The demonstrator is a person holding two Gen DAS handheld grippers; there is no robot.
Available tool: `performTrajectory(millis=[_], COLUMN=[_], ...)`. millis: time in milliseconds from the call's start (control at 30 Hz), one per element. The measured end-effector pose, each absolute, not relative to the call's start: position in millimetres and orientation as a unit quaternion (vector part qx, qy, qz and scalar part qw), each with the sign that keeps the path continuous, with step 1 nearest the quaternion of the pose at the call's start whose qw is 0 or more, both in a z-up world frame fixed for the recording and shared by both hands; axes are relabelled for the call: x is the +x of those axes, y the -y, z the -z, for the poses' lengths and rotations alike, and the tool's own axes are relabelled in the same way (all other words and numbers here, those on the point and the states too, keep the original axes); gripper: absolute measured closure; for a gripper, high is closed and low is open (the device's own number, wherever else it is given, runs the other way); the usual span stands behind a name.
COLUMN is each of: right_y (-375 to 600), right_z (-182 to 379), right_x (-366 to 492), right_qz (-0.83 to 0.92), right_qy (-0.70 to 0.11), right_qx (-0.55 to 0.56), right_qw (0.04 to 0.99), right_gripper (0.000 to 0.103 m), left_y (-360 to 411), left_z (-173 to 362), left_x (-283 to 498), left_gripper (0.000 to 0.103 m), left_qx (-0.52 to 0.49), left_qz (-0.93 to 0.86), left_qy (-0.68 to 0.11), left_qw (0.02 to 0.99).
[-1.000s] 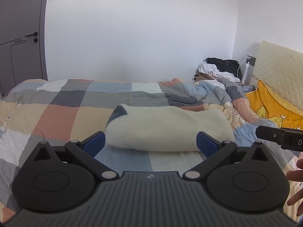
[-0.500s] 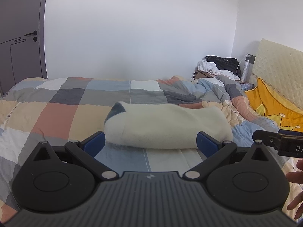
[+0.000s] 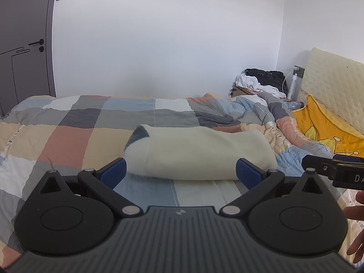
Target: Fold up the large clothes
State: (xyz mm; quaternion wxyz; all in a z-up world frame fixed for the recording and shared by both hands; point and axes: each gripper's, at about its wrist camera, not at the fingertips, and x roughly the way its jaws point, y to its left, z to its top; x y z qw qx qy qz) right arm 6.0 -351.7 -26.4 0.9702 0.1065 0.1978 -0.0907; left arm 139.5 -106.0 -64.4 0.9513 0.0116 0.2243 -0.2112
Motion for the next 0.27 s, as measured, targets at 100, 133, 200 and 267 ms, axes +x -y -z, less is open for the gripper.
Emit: performTrajectory(millis=[100,133,200,267], right_y=[350.8,350.6,350.6,350.5], right_z=[26.1,25.6,25.2,24.9], right_x=[4.9,5.1,4.9,4.9], right_qz=[0.092,0.092,0.092,0.092], right_qy=[-0.197,-0.197,-0.197,-0.197], right_qx=[0.105,0.105,0.105,0.103], right_qw=[0.970,0.970,0.970,0.970], right_gripper=[0.000,0.000,0.000,0.000], left_y=[103.7,103.0,103.2,102.7], left_z=[62.9,62.7,62.0,61.9], left_x=[137.1,136.7,135.0,134.7], left_gripper=[0.000,0.000,0.000,0.000], left_qx=[0.010,0.010,0.009,0.010], left_qz=[0.208,0.207,0.206,0.206], left_qy=[-0.220,-0.220,-0.219,-0.219], left_qw=[0.953,0.953,0.953,0.954])
